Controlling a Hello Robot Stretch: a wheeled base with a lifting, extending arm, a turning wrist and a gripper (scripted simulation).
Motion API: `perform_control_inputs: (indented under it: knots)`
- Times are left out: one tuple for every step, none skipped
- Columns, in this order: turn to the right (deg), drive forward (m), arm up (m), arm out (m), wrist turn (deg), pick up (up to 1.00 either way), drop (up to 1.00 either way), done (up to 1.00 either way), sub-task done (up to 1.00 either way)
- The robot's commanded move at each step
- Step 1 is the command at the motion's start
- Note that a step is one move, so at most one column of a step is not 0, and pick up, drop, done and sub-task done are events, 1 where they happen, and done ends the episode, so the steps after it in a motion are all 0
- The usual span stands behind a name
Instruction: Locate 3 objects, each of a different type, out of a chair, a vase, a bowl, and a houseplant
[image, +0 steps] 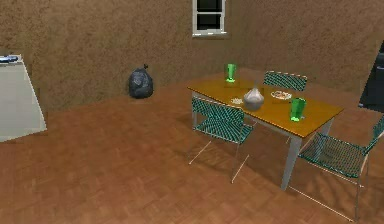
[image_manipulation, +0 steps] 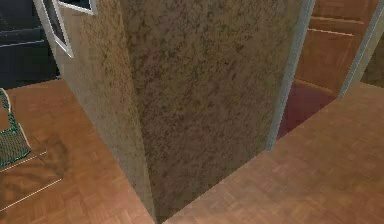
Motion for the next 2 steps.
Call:
perform_control_inputs:
  knots:
    - [21.0,0.00,0.00,0.00,0.0,0.00,0.00,0.00,0.00]
    - [0.0,0.35,0.00,0.00,0.0,0.00,0.00,0.00,0.00]
